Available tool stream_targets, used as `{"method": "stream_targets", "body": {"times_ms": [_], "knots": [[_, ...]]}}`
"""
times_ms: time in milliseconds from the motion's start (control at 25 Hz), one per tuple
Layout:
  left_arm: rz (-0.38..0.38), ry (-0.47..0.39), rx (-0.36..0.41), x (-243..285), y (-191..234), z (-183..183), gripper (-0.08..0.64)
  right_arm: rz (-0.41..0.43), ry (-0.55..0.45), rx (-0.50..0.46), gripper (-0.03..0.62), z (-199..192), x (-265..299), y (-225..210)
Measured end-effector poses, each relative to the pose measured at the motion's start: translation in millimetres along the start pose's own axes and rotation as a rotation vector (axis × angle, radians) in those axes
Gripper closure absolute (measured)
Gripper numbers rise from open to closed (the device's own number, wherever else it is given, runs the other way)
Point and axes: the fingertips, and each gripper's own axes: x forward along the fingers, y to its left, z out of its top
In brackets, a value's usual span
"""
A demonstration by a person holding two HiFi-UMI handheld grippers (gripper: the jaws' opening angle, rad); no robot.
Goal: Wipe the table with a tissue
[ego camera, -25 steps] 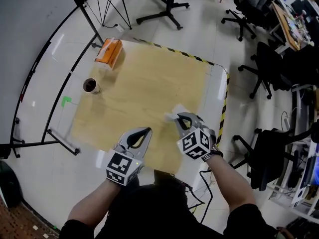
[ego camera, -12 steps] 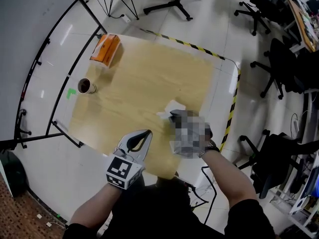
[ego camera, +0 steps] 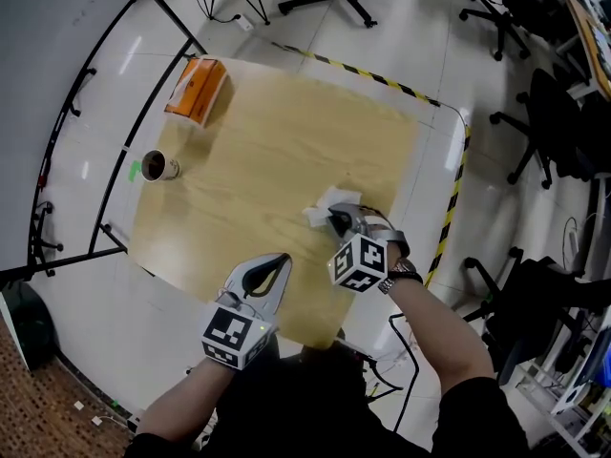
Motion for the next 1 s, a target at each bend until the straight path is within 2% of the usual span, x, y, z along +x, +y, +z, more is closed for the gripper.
{"method": "stream_targets", "body": {"times_ms": [480,1000], "knots": [[0.004,0.004,-0.011,14,11,-2,0.545,-0.075,-0.004,0.026,0.589,-10,14,-60],[0.018,0.009,-0.014,16,12,7,0.546,-0.145,-0.003,0.065,0.591,-17,19,-99]]}}
